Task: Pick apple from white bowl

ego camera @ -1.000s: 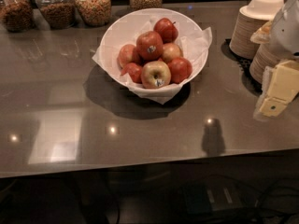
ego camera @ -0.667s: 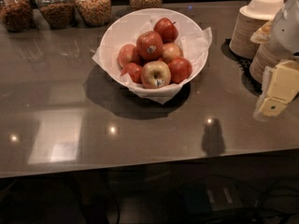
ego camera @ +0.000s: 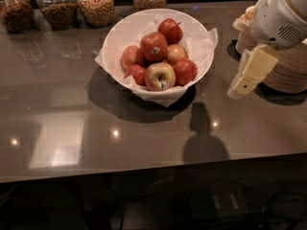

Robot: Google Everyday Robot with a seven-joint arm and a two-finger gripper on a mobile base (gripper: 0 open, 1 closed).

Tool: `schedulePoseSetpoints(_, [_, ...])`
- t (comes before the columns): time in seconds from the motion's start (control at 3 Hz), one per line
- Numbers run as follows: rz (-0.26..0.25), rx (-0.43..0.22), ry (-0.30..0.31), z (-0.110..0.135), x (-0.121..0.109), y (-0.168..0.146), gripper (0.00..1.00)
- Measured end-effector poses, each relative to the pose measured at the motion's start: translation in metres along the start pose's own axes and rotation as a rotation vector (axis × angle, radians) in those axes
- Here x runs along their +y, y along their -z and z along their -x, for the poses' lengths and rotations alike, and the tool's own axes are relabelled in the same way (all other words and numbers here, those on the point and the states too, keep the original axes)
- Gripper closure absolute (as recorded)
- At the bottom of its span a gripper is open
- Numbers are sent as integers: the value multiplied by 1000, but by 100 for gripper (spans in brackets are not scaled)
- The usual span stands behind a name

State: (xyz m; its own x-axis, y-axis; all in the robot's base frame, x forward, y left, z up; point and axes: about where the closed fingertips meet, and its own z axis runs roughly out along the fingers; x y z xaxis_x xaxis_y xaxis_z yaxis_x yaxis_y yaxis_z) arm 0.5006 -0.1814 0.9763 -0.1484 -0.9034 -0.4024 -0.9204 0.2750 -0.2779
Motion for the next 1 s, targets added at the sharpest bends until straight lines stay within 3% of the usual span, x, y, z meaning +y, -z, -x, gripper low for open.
schedulePoseSetpoints(1.0, [-33,-245,-22,63,-44,-31,0])
